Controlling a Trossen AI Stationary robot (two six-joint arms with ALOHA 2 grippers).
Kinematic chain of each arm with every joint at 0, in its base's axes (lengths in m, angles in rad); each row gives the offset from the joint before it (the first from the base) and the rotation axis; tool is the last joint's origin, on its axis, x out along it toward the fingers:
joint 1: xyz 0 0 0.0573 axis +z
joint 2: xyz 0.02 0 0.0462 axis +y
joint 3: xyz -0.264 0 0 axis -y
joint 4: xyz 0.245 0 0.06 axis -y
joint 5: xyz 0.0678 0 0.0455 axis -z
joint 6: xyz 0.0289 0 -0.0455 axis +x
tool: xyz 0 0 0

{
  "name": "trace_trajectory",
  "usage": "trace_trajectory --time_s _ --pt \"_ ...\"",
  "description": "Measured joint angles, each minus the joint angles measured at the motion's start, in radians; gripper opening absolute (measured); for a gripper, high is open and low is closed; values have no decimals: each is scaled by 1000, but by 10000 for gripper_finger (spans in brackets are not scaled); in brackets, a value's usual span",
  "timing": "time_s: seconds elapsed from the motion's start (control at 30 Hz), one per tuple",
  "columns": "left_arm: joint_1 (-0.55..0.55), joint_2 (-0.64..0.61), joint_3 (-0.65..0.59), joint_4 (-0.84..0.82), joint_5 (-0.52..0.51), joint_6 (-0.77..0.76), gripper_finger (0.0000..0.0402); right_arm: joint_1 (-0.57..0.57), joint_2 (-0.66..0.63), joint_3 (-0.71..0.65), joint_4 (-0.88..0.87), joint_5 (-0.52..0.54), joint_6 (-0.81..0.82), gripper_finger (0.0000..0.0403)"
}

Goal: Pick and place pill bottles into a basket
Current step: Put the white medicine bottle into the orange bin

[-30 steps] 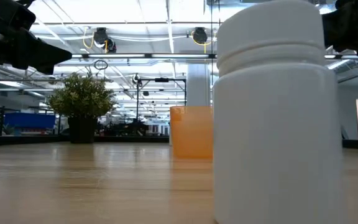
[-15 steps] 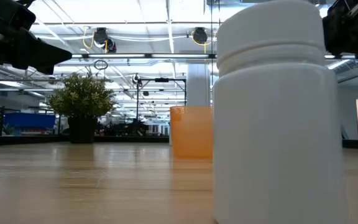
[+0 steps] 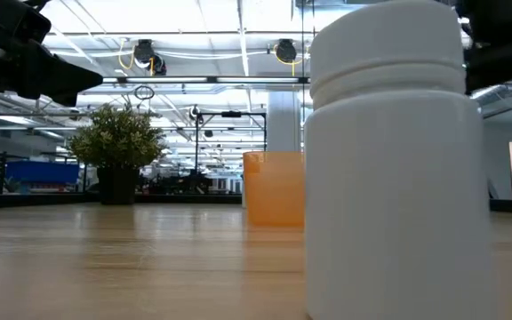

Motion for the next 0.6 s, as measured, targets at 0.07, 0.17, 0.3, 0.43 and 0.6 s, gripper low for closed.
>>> trace_trajectory --time_s 0.07,0.17,0.3,0.43,0.6 --pt "0 0 0 0 0 0 31 -37 115 102 -95 -33 9 0" --pt "0 0 0 0 -1 0 31 -95 259 282 -269 -108 14 0" --pt "0 0 0 1 -1 0 31 -179 406 497 -440 -163 -5 2" --pt "0 0 -1 10 -3 0 31 -257 517 693 -556 -215 -33 35" --pt "0 0 -2 18 -3 0 31 -350 671 911 -727 -236 -34 128"
